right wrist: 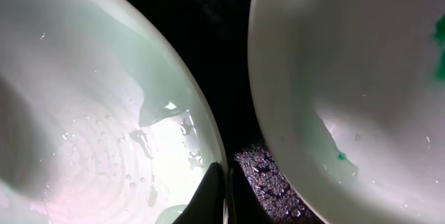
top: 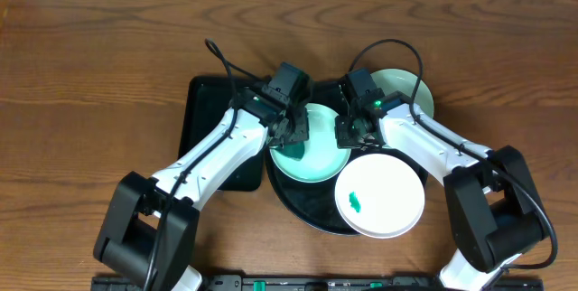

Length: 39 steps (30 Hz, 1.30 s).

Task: Clean dirty plates on tray and stack at the side
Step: 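Rub the green sponge over the upper plate with the left gripper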

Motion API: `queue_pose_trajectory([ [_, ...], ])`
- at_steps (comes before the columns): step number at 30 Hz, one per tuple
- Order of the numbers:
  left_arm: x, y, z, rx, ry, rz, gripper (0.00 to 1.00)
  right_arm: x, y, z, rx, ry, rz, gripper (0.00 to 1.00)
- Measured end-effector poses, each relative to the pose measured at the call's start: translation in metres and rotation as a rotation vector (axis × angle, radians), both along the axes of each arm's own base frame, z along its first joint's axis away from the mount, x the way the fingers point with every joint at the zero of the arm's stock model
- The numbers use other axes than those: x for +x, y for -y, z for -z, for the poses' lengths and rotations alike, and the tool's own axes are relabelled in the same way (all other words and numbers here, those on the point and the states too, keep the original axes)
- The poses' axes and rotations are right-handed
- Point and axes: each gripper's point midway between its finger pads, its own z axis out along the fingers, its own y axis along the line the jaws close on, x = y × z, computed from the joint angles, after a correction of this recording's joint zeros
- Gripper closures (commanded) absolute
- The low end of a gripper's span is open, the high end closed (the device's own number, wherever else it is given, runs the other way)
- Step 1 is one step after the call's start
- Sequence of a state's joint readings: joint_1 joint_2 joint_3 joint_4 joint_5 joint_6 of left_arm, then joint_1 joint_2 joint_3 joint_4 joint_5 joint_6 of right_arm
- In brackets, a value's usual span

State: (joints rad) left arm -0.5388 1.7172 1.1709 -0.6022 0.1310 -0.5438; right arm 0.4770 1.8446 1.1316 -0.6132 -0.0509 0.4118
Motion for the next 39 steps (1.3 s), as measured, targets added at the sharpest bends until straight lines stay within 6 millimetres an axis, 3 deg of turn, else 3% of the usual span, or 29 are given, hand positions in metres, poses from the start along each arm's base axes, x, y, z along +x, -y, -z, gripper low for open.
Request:
queue_pose_trajectory([
  [4, 0.0012, -0.0018, 0.0004, 0.01, 0.007, -0.003, 0.93, -0.0003, -0.001, -0.0001, 0.005, -0.002, -0.003, 0.9],
  [8, 0.0022, -0.0025, 0.0004, 0.014, 0.012, -0.005, 0.92, -0.0011, -0.0023, -0.0001, 0.009, -0.004, -0.007, 0.9],
  [15, 0.0028, -0.0035, 0.0005, 0.02, 0.015, -0.007, 0.92, -0.0017, -0.0023, 0.0001, 0.009, -0.006, -0.007, 0.91],
  [17, 0.0027, -0.0036, 0.0005, 0.021, 0.015, -0.007, 0.93, -0.0022, -0.002, 0.0006, 0.008, -0.007, -0.01, 0.99],
  [39, 0.0039, -0.0046, 0.0023, 0.024, 0.023, -0.01, 0.93, -0.0023, -0.0008, 0.0014, 0.002, -0.006, -0.006, 0.99],
])
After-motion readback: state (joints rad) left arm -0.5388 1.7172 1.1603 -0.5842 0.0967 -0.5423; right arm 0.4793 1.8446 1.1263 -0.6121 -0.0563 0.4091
